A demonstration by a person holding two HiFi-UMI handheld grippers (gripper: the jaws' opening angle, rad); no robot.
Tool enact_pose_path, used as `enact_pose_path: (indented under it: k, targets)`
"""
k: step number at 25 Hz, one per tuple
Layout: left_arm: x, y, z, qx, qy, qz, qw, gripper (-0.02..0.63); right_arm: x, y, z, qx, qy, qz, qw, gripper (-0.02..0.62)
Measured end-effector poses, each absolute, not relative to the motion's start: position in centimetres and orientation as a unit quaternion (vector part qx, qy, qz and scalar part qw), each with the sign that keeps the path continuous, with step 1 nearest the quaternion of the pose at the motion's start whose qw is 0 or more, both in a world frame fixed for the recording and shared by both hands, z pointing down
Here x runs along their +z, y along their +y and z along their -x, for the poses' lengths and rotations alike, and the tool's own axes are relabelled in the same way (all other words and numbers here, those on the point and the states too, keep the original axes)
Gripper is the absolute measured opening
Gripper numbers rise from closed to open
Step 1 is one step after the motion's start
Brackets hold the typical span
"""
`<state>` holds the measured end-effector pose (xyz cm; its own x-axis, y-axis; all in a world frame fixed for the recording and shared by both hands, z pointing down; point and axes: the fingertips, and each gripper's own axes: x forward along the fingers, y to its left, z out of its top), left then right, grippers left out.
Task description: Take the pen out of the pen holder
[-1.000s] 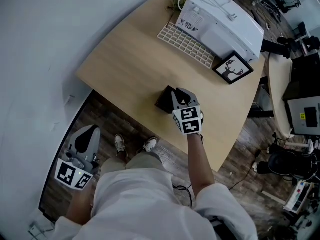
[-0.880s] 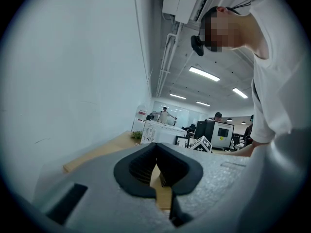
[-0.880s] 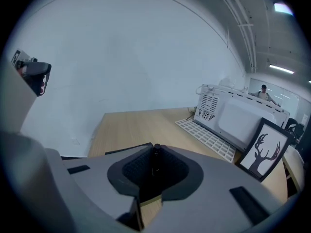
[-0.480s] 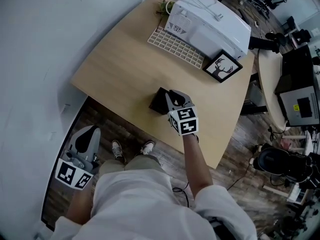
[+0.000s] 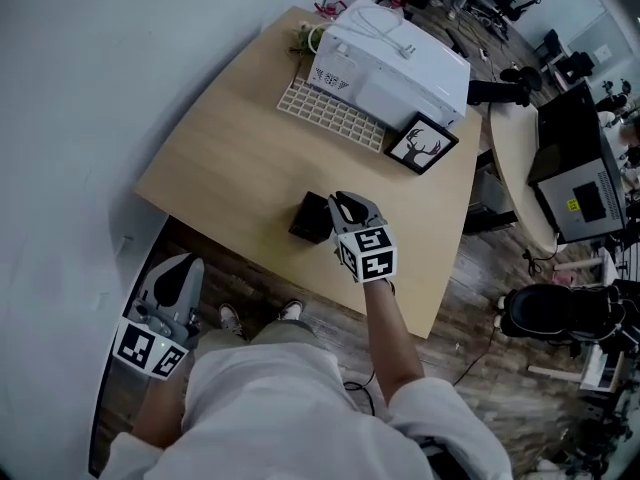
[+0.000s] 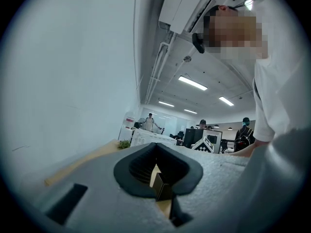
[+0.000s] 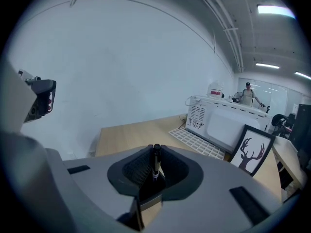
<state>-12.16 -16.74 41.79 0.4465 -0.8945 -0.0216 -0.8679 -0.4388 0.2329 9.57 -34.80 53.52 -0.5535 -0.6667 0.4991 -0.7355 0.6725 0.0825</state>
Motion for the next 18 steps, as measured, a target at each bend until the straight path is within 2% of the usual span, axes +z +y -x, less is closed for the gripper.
enact_pose_path:
  k: [18]
  targets:
    - [37.3, -19.8, 10.9, -0.11, -0.448, -0.887, 0.036, 0.014, 47.1, -32.1, -9.7, 0.032, -0.868, -0.441, 0.227, 0.051]
